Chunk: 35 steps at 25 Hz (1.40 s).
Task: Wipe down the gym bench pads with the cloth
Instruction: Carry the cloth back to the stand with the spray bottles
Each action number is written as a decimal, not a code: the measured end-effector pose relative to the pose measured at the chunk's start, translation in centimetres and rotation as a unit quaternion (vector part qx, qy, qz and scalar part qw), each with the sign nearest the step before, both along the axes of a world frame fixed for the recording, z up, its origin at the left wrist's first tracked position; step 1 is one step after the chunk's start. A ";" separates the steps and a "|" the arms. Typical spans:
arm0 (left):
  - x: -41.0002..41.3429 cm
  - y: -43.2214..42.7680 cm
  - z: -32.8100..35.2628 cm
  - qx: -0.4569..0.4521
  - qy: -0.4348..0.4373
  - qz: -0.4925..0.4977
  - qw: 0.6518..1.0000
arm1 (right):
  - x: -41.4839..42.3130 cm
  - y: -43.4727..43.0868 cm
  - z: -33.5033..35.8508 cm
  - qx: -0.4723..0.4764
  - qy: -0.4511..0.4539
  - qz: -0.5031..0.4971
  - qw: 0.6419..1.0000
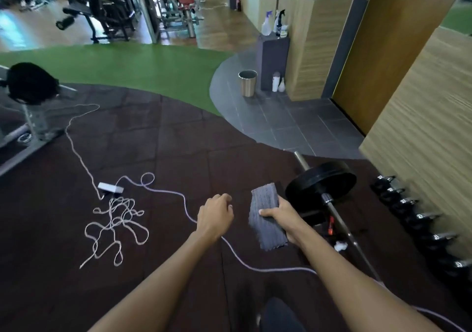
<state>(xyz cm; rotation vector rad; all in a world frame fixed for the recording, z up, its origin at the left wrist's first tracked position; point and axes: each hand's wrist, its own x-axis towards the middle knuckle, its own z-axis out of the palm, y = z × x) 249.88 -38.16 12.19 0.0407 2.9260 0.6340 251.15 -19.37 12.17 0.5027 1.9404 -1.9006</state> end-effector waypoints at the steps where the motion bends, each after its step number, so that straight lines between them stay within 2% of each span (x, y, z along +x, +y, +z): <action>1: -4.3 -0.3 -0.3 0.001 0.001 -0.007 1.000 | -4.1 -0.3 -0.4 -0.001 -0.001 -0.010 1.000; 6: -27.3 -1.7 -1.8 -0.014 0.005 -0.019 1.000 | -26.7 -1.5 -2.2 -0.015 0.005 -0.023 1.000; 10: -44.6 -3.2 -0.6 -0.009 -0.001 -0.018 1.000 | -43.9 -2.7 -0.3 -0.021 0.013 -0.040 0.999; 13: -56.2 -3.9 -0.1 -0.004 -0.002 -0.025 1.000 | -55.2 -3.7 0.7 -0.008 0.000 -0.040 0.999; 19: -82.8 -6.6 -2.2 -0.005 0.000 -0.059 0.998 | -80.2 -7.4 -2.0 0.027 -0.009 -0.071 0.997; 25: -109.2 -9.2 -1.3 -0.004 -0.011 -0.092 0.996 | -105.6 -10.5 -0.6 0.015 -0.003 -0.114 0.993; 35: -149.2 -5.7 -4.3 -0.010 -0.036 -0.122 0.992 | -146.2 -7.3 -4.1 -0.019 -0.015 -0.148 0.989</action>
